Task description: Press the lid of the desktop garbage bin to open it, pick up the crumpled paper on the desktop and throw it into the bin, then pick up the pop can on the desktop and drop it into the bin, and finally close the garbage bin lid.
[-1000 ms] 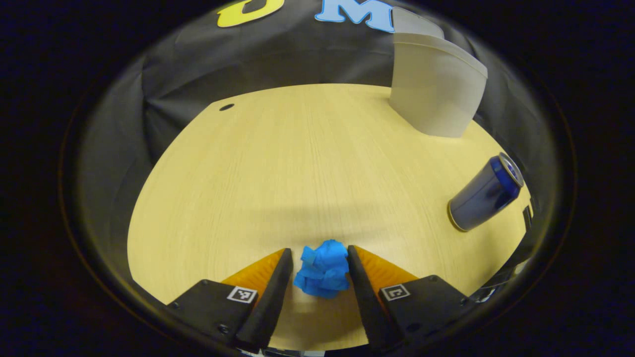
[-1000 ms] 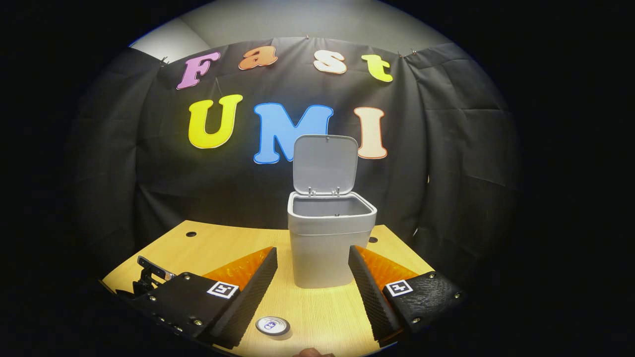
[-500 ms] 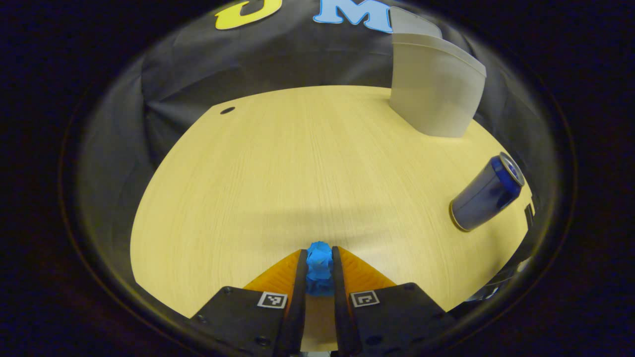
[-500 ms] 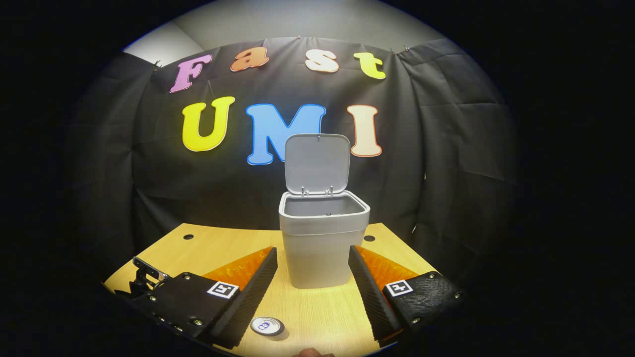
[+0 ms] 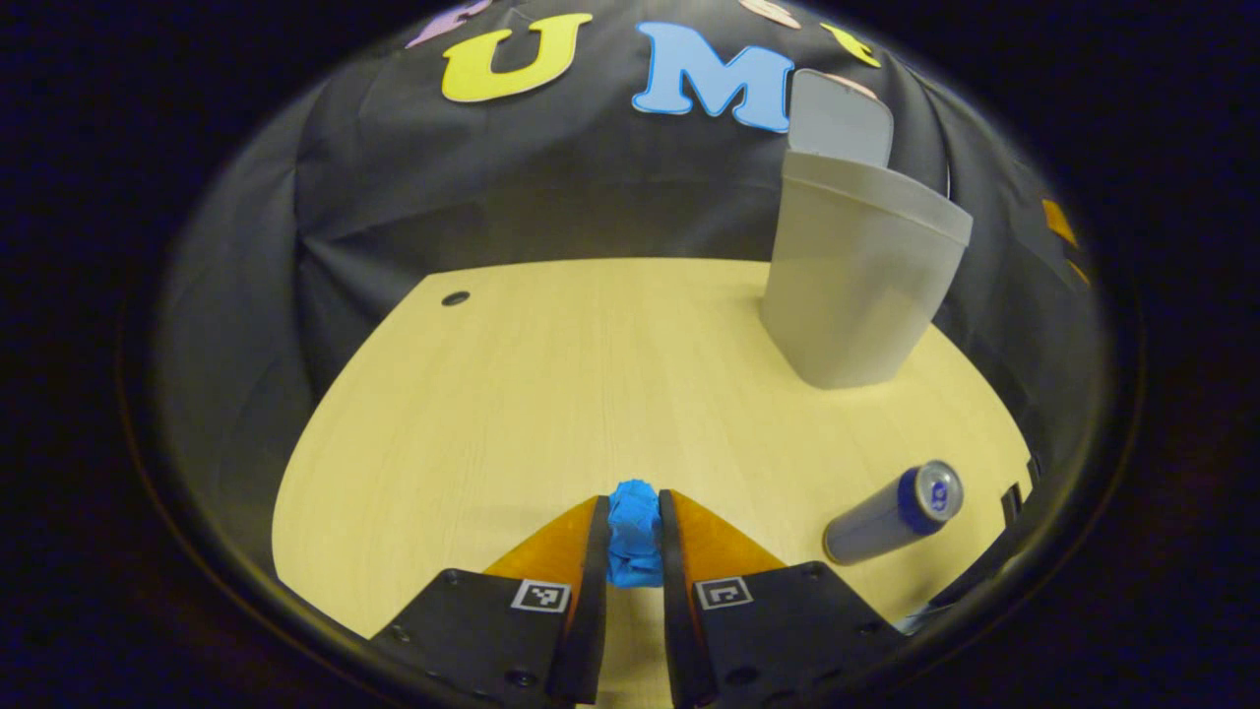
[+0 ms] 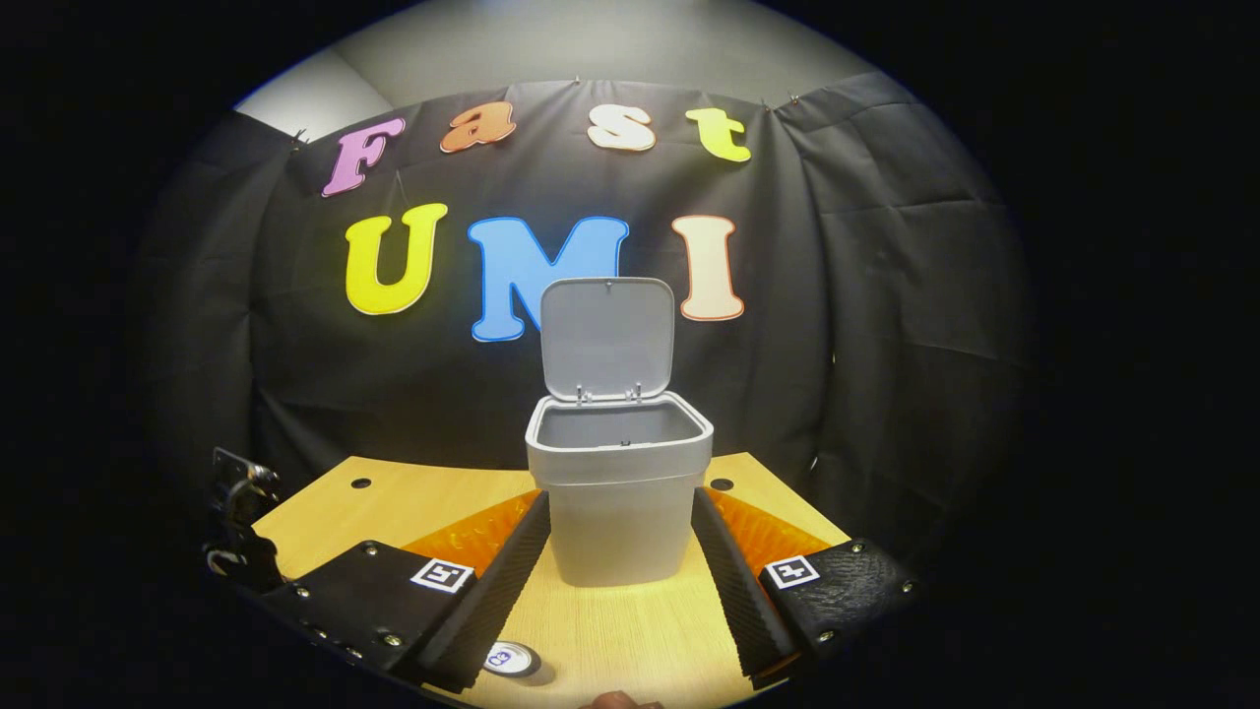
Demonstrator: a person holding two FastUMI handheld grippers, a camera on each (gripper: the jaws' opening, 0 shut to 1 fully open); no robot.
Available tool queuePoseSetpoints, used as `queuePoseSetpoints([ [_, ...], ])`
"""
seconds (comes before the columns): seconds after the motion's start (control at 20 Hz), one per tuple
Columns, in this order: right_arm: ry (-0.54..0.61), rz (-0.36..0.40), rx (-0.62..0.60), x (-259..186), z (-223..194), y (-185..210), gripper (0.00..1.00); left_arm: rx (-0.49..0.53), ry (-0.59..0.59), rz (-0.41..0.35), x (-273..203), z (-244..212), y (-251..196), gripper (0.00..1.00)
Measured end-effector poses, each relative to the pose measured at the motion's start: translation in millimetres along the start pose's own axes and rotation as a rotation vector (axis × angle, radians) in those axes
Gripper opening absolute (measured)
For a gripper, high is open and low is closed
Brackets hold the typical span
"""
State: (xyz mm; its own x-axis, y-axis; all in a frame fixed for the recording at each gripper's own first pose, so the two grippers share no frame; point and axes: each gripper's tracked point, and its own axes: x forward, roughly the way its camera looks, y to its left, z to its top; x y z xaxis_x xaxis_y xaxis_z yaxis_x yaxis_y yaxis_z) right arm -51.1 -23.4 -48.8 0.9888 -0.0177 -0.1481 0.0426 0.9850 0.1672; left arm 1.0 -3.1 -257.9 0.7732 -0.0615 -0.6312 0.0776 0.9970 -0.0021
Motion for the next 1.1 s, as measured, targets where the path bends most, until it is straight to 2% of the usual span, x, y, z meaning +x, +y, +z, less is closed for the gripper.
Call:
queuePoseSetpoints([
  [0.05,-0.004,-0.003,0.001,1.3,1.5,-2.9,0.92,-0.003,-0.023,-0.009,-9.3,1.6,-6.8,0.32],
  [0.25,-0.025,-0.020,0.003,4.9,7.4,-14.6,0.92,-0.008,-0.119,-0.048,-18.1,59.1,-33.1,0.34],
  [0.35,-0.032,-0.028,0.003,6.6,8.7,-20.3,0.92,-0.002,-0.176,-0.070,-25.9,89.0,-49.2,0.30],
  [0.4,-0.035,-0.031,0.003,7.4,9.7,-23.7,0.92,0.004,-0.204,-0.083,-30.0,104.1,-58.6,0.34],
  [0.45,-0.038,-0.037,0.003,8.1,10.9,-26.8,0.92,0.010,-0.230,-0.096,-33.8,119.2,-66.9,0.34],
  [0.5,-0.042,-0.042,0.002,8.5,10.7,-30.8,0.92,0.013,-0.257,-0.113,-41.1,126.5,-95.6,0.34],
  [0.6,-0.047,-0.054,0.000,10.8,11.8,-38.1,0.92,0.027,-0.315,-0.141,-44.4,154.8,-114.5,0.34],
  [1.1,-0.057,-0.131,0.016,18.8,13.1,-85.3,0.92,0.112,-0.531,-0.240,-32.0,275.3,-209.8,0.34],
])
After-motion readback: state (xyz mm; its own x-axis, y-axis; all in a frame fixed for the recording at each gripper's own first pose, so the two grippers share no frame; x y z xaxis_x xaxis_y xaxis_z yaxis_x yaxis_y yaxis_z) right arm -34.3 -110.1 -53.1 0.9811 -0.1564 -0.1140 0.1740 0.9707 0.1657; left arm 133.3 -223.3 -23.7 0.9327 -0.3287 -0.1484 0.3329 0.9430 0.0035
